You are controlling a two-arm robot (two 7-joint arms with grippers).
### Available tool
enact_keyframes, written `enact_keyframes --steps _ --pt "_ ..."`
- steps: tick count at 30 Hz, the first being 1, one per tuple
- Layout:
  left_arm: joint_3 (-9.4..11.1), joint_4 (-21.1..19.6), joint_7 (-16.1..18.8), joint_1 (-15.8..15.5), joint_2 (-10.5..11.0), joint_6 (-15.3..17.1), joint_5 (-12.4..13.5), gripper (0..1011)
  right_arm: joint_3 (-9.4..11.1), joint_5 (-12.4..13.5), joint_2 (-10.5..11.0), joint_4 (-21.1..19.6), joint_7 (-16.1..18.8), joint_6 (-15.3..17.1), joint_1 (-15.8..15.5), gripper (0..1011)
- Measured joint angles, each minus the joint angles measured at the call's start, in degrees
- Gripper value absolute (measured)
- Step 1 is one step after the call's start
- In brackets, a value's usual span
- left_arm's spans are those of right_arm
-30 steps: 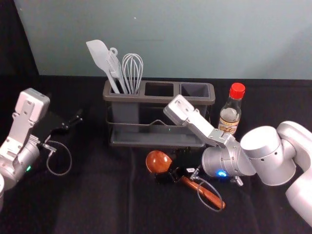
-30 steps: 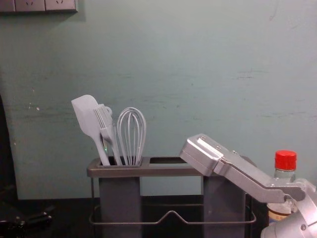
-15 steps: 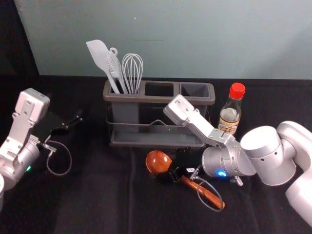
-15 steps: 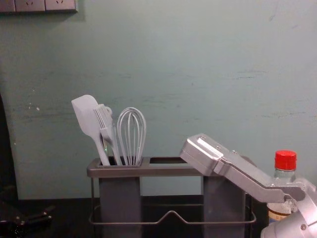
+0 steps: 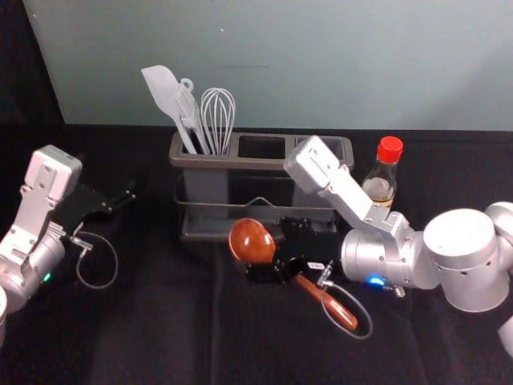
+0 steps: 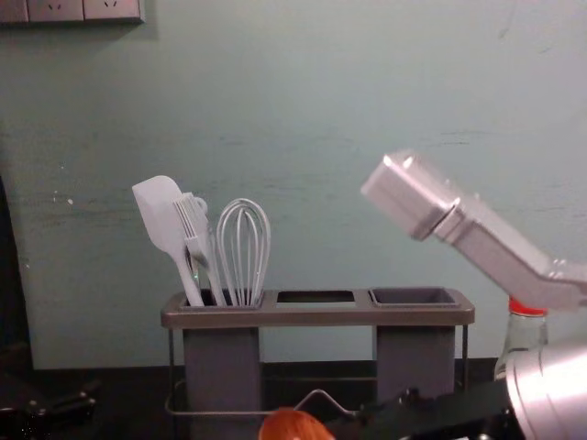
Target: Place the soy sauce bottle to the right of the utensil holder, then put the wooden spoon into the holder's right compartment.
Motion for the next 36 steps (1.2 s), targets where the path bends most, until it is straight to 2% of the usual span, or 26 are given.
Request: enact_keyframes --steps 5,11,12,14,15,18,20,29,36 --pt "0.0 0.0 0.0 0.0 0.0 0.0 0.0 1005 1.0 0.6 0.8 -2.2 -0.3 -3.0 -1.3 828" --pt "0.0 0.0 0.0 0.0 0.0 0.0 0.0 1005 3.4 2.1 1.9 -5.0 -1.3 -8.4 -3.8 828" --pt "0.0 0.0 0.0 0.0 0.0 0.0 0.0 1005 3.4 2.1 1.9 -5.0 -1.3 -8.4 -3.8 828" --pt "0.0 0.0 0.0 0.0 0.0 0.0 0.0 1005 4.9 3.4 2.2 -5.9 -1.5 -11.5 -5.1 828" --pt "0.0 0.0 0.0 0.0 0.0 0.0 0.0 1005 4.9 3.4 2.2 -5.9 -1.5 -11.5 -5.1 828" --pt "0.0 0.0 0.0 0.0 0.0 0.0 0.0 1005 6.7 5.7 2.5 -7.0 -1.5 -15.3 -6.3 828" --pt "0.0 0.0 0.0 0.0 0.0 0.0 0.0 1005 7.3 6.6 2.6 -7.4 -1.4 -16.6 -6.6 828" --pt "0.0 0.0 0.0 0.0 0.0 0.0 0.0 1005 9.6 9.9 3.7 -9.6 -0.8 -21.9 -6.7 828" --pt "0.0 0.0 0.0 0.0 0.0 0.0 0.0 1005 10.6 11.9 3.5 -9.7 -0.6 -25.0 -5.0 828"
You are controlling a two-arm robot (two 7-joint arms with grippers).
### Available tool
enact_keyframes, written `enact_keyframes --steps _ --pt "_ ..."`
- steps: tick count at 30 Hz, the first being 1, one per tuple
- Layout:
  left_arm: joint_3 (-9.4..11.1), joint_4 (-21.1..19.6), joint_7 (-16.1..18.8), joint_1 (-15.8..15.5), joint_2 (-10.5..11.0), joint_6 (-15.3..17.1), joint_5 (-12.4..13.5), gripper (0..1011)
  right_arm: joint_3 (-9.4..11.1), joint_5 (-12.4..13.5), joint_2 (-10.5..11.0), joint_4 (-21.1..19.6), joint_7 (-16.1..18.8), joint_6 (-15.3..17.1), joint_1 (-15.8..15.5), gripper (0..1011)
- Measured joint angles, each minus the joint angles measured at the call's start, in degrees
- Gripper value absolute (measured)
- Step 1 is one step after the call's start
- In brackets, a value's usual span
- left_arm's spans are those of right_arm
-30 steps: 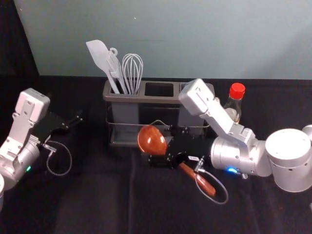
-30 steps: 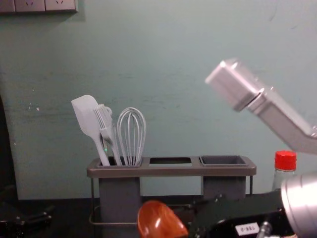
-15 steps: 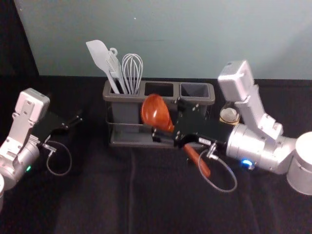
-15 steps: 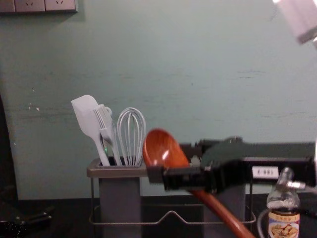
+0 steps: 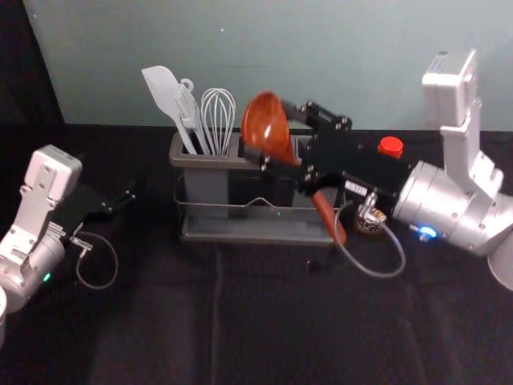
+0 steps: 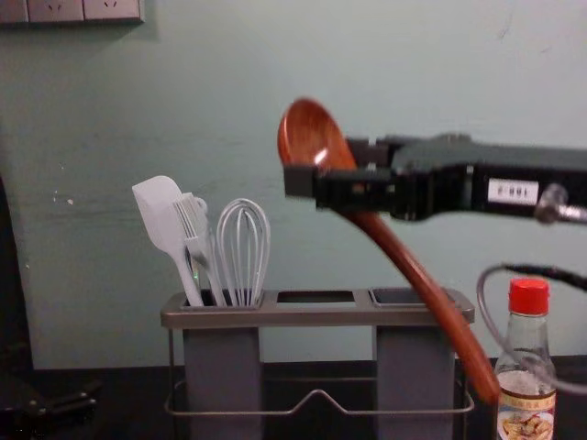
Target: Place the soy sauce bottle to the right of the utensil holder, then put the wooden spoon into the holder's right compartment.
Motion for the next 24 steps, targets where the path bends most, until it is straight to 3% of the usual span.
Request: enact_keyframes --steps 11,24 --pt "0.0 0.0 0.0 0.0 0.0 0.0 0.0 1005 0.6 1.5 -1.8 4.1 0.0 -1.9 5.1 828" --pt "0.0 0.0 0.0 0.0 0.0 0.0 0.0 1005 -1.2 1.3 -5.8 14.4 0.5 -3.0 13.4 828"
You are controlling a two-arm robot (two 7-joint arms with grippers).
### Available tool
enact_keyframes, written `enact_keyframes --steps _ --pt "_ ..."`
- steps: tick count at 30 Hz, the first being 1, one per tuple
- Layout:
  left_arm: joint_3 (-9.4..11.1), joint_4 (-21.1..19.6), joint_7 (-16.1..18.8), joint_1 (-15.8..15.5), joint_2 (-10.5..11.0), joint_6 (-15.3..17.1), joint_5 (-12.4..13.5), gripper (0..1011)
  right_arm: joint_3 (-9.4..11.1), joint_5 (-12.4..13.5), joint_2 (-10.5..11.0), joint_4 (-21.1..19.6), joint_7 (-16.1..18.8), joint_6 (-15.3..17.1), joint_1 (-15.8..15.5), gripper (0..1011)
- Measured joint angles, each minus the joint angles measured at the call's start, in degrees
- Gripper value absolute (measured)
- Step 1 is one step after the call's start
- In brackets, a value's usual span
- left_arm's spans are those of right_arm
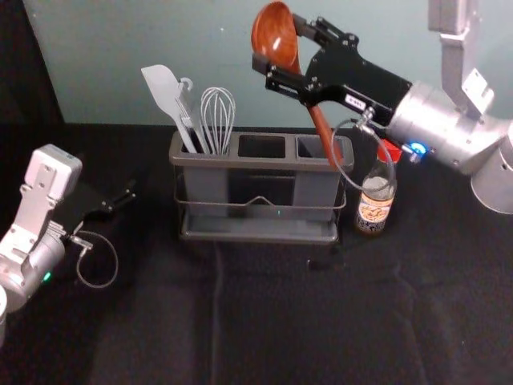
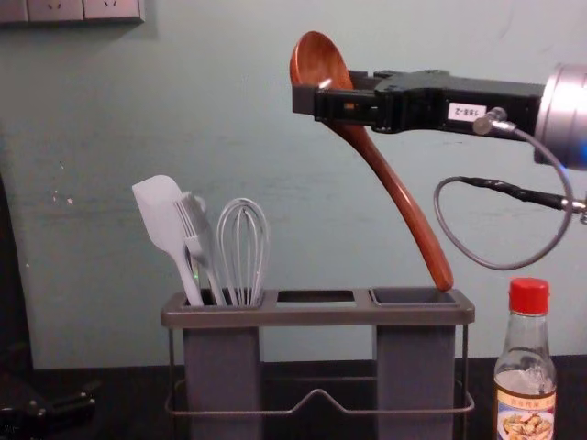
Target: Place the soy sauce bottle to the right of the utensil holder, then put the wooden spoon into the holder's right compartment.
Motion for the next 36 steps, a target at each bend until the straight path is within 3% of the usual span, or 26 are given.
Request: enact_keyframes --steps 16,36 --pt "0.0 0.0 0.0 0.0 0.0 0.0 0.0 1005 -1.4 -1.2 -3.1 8.6 0.6 -1.3 4.8 828" --pt "0.0 0.0 0.0 0.0 0.0 0.0 0.0 1005 -2.0 -2.3 -5.4 14.3 1.5 -2.6 6.5 828"
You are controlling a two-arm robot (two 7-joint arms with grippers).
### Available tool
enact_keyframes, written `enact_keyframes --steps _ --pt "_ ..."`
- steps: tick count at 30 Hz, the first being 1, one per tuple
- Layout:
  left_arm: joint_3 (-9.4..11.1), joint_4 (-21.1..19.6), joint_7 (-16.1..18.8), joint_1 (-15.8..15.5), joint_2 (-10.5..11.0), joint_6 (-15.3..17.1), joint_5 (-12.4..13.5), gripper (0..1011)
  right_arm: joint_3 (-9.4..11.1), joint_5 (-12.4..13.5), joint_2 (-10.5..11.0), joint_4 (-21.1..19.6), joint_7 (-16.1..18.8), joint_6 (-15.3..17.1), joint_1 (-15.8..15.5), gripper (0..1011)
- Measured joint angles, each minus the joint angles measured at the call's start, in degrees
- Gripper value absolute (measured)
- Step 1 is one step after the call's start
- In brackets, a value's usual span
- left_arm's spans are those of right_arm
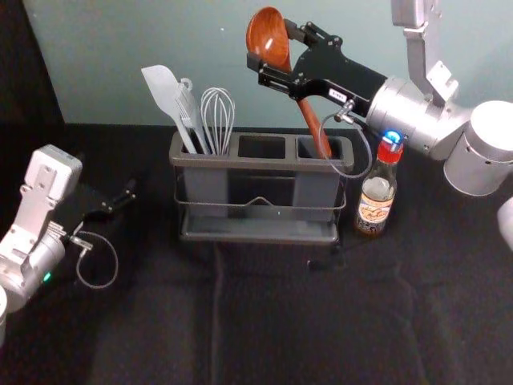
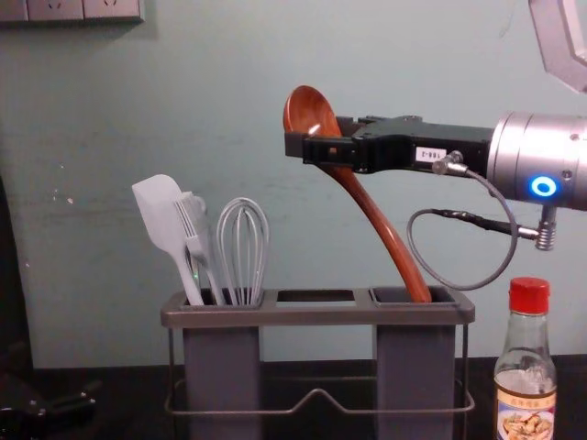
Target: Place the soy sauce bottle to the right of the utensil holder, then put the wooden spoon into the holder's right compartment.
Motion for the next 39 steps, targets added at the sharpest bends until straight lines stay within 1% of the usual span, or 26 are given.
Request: enact_keyframes --steps 11,18,31,39 --pt "0.0 0.0 0.0 0.0 0.0 0.0 0.0 1005 -0.1 -0.2 -0.3 0.8 0.3 -0.1 -0.1 828" --pt "0.0 0.0 0.0 0.0 0.0 0.0 0.0 1005 0.1 -0.2 0.3 0.1 0.2 0.5 -1.5 828" --pt "0.0 0.0 0.0 0.0 0.0 0.0 0.0 1005 1.4 0.0 3.1 -4.9 -1.4 2.4 -5.2 828" --pt "0.0 0.0 0.0 0.0 0.0 0.0 0.0 1005 2.8 0.1 5.6 -9.7 -2.9 3.8 -8.2 828"
